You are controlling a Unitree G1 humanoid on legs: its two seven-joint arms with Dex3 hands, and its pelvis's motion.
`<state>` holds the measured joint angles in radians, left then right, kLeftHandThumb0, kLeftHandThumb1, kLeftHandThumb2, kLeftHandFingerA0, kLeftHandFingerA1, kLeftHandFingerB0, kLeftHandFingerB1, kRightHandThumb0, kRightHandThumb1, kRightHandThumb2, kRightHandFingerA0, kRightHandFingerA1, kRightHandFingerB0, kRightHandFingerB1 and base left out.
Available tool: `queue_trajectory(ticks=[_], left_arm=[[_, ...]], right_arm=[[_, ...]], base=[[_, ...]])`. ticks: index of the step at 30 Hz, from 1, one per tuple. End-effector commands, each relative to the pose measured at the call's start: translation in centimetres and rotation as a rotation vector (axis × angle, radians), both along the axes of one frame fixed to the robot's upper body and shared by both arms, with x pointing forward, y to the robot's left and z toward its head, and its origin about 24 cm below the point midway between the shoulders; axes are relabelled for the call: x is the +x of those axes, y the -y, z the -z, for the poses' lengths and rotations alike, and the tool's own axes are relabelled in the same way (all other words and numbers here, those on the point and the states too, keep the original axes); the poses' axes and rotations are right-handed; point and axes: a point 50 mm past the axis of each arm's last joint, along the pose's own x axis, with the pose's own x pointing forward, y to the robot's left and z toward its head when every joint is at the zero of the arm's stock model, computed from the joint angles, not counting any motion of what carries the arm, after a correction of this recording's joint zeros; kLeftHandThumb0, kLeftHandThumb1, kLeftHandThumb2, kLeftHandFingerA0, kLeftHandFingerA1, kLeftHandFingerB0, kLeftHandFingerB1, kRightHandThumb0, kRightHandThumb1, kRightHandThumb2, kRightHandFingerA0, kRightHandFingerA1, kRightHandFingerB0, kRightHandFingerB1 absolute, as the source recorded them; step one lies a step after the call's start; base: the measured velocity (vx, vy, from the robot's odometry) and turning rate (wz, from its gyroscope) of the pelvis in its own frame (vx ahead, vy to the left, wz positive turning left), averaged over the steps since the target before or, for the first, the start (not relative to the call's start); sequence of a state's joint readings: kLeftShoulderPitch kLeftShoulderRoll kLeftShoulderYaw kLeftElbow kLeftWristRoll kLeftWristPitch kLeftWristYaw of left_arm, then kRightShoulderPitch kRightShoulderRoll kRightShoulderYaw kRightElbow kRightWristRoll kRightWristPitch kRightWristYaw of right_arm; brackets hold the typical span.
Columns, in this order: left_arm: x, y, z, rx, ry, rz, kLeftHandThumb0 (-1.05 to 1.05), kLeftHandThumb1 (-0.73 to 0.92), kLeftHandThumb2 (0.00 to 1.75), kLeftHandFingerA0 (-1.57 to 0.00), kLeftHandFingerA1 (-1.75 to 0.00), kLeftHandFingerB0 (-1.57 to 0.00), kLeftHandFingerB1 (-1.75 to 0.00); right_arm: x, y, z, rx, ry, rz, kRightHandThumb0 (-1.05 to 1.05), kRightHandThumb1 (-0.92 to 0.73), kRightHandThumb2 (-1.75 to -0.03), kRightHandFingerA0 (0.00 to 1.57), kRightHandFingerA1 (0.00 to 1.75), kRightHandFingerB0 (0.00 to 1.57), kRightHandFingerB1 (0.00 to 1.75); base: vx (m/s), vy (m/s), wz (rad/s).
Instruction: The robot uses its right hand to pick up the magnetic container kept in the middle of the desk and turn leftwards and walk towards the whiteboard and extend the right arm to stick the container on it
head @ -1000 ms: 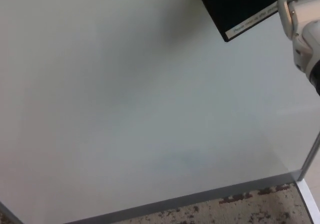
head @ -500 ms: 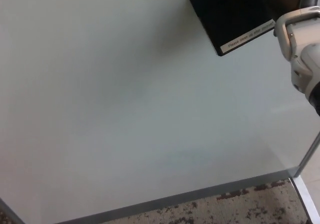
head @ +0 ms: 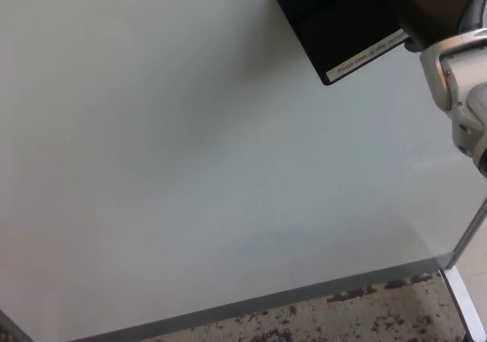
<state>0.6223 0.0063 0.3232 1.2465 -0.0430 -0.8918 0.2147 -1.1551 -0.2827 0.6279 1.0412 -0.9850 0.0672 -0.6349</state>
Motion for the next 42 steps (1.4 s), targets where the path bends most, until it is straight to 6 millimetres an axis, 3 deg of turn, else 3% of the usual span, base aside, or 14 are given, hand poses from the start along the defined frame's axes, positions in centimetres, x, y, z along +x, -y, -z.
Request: queue_trajectory(ticks=[1, 2, 5, 10, 23, 31, 32, 33, 35, 36, 37, 39, 40, 42], left_arm=[[-0.8, -0.3, -0.8, 0.044, -0.003, 0.030, 0.09, 0.60, 1.11, -0.94, -0.92, -0.88, -0.89], [-0.9, -0.3, -0.9, 0.043, 0.005, 0.034, 0.10, 0.70, 0.93, -0.99, -0.87, -0.91, -0.85], [-1.1, 0.0, -1.1, 0.045, 0.023, 0.031, 0.10, 0.59, 1.11, -0.95, -0.94, -0.90, -0.90], [-1.6, -0.1, -1.5, 0.062, 0.020, 0.034, 0.09, 0.70, 0.93, -0.98, -0.90, -0.90, -0.85], [-3.5, 0.2, -2.5, 0.051, -0.030, 0.081, -0.02, 0.76, 0.85, -0.94, -0.96, -0.86, -0.90], [-3.5, 1.3, -3.0, 0.067, 0.025, 0.095, 0.04, 0.61, 1.14, -0.92, -0.98, -0.90, -0.96], [-3.4, 1.4, -3.0, 0.058, 0.033, 0.100, 0.04, 0.61, 1.14, -0.90, -0.98, -0.90, -0.97], [-3.4, 1.4, -2.9, 0.054, 0.032, 0.098, 0.01, 0.62, 1.14, -0.88, -0.96, -0.88, -0.94], [-3.4, 1.3, -2.7, 0.053, 0.024, 0.085, 0.02, 0.72, 0.94, -0.89, -1.05, -0.86, -0.98], [-3.4, 1.3, -2.8, 0.059, 0.022, 0.083, 0.03, 0.64, 1.15, -0.95, -0.99, -0.89, -0.96], [-3.5, 1.3, -2.9, 0.064, 0.022, 0.087, 0.03, 0.64, 1.15, -0.95, -0.99, -0.89, -0.96], [-3.6, 1.2, -3.0, 0.065, 0.029, 0.076, 0.03, 0.64, 1.14, -0.92, -0.98, -0.89, -0.96], [-3.7, 1.0, -2.8, 0.064, 0.005, 0.074, 0.02, 0.78, 0.88, -0.90, -0.99, -0.84, -0.96], [-3.7, 0.3, -2.7, 0.081, -0.038, 0.082, 0.02, 0.78, 0.87, -0.92, -0.97, -0.85, -0.94]], right_arm=[[-1.0, -0.6, -1.7, 0.086, 0.209, -0.223, -0.39, -0.50, -0.94, 1.17, 1.35, 0.73, 0.95], [-1.1, -0.7, -2.1, 0.096, 0.222, -0.233, -0.32, -0.75, -0.63, 0.81, 1.75, 0.61, 1.13], [-1.1, -0.4, -3.3, 0.084, 0.275, -0.243, -0.33, -0.74, -0.63, 0.70, 1.65, 0.51, 1.32], [-1.0, 0.0, -6.1, 0.062, 0.352, -0.236, -0.35, -0.74, -0.65, 0.67, 1.58, 0.51, 1.15], [-1.5, 0.0, -11.7, 0.073, 0.548, -0.224, -0.40, -0.77, -0.54, 0.55, 1.72, 0.43, 1.47], [-0.9, -0.6, -12.9, 0.014, 0.491, -0.101, -0.38, -0.79, -0.54, 0.38, 1.54, 0.30, 1.25], [-0.6, -0.7, -12.7, -0.011, 0.439, -0.066, -0.48, -0.72, -0.57, 0.19, 1.49, 0.27, 1.10], [-0.3, -0.8, -12.1, -0.061, 0.402, -0.008, -0.55, -0.57, -0.97, 0.35, 0.88, 0.31, 0.72], [0.1, -0.9, -11.2, -0.134, 0.371, 0.076, -0.53, -0.51, -0.93, 0.28, 0.83, 0.22, 0.68], [0.4, -0.9, -10.5, -0.161, 0.328, 0.116, -0.45, -0.68, -0.55, 0.00, 1.14, 0.08, 0.76], [0.5, -0.9, -10.2, -0.166, 0.307, 0.124, -0.45, -0.68, -0.55, 0.00, 1.14, 0.08, 0.76], [0.7, -0.9, -9.4, -0.195, 0.255, 0.172, -0.49, -0.62, -0.65, 0.00, 0.82, 0.00, 0.50], [0.8, -0.8, -9.0, -0.197, 0.235, 0.194, -0.68, -0.55, -0.77, 0.00, 0.18, 0.00, 0.11], [1.0, -0.9, -8.3, -0.154, 0.196, 0.219, -0.65, -0.54, -0.74, 0.00, 0.09, 0.00, 0.00]], base=[[0.00, 0.000, 0.00], [0.00, 0.000, 0.00], [0.00, 0.000, 0.00], [0.00, 0.000, 0.00], [0.00, 0.000, 0.00], [0.00, 0.000, 0.00], [0.00, 0.000, 0.00], [0.00, 0.000, 0.00], [0.00, 0.000, 0.00], [0.00, 0.000, 0.00], [0.00, 0.000, 0.00], [0.00, 0.000, 0.00], [0.00, 0.000, 0.00], [0.00, 0.000, 0.00]])
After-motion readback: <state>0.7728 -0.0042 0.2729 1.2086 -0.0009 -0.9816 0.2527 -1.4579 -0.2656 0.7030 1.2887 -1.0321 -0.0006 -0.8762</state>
